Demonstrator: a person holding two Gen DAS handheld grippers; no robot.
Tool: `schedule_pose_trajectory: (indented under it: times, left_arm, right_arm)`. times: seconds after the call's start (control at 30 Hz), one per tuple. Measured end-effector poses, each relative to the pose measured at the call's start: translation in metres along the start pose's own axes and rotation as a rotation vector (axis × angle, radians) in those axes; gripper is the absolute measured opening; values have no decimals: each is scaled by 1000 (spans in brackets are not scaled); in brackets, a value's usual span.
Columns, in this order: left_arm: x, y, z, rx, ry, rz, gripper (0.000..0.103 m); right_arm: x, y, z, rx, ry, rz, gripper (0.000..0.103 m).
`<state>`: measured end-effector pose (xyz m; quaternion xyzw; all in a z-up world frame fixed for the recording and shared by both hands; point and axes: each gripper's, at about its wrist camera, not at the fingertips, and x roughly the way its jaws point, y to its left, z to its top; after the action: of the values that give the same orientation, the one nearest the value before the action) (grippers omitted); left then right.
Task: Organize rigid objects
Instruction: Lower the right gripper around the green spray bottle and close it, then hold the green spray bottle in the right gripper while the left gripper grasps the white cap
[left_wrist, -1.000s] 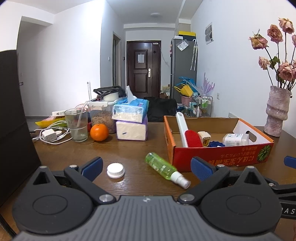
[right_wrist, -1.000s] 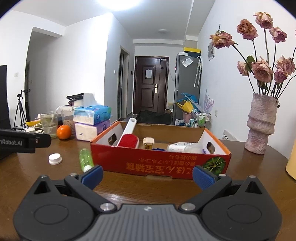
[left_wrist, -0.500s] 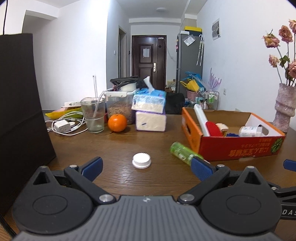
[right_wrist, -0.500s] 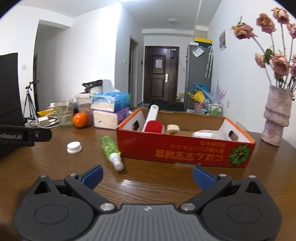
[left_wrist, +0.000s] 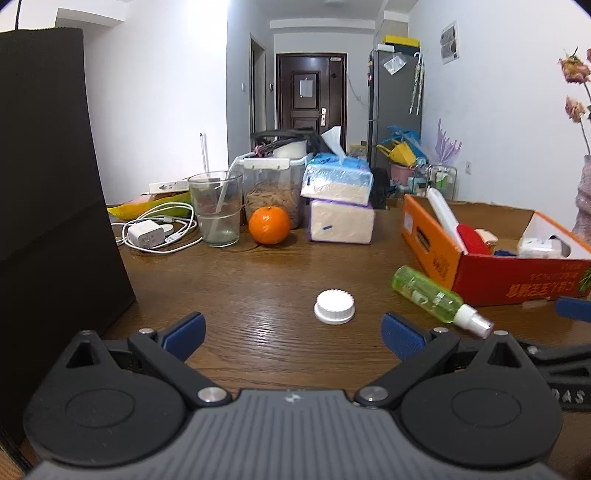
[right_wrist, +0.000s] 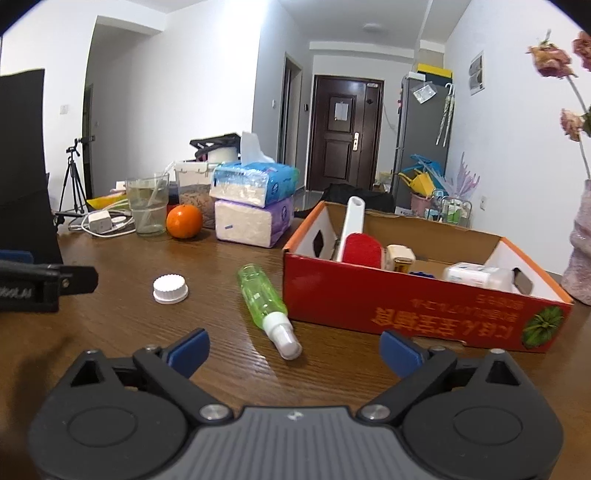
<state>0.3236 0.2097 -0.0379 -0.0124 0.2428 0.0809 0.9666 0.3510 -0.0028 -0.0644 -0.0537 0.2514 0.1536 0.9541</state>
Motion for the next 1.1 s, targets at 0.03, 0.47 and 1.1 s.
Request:
schedule_pose_trajectory:
  times: [0.03,0.47,1.1]
  left_arm:
    - [2,1,0,0,4,0,103]
    - [36,20,3,-18,26,53,103]
    - [53,28,6,-1,34,37,103]
  right_arm:
    - [5,2,1,-2,7,2,95]
    - [77,13,22,-35,125,37,71]
    - [111,44,32,-45,171,77,33]
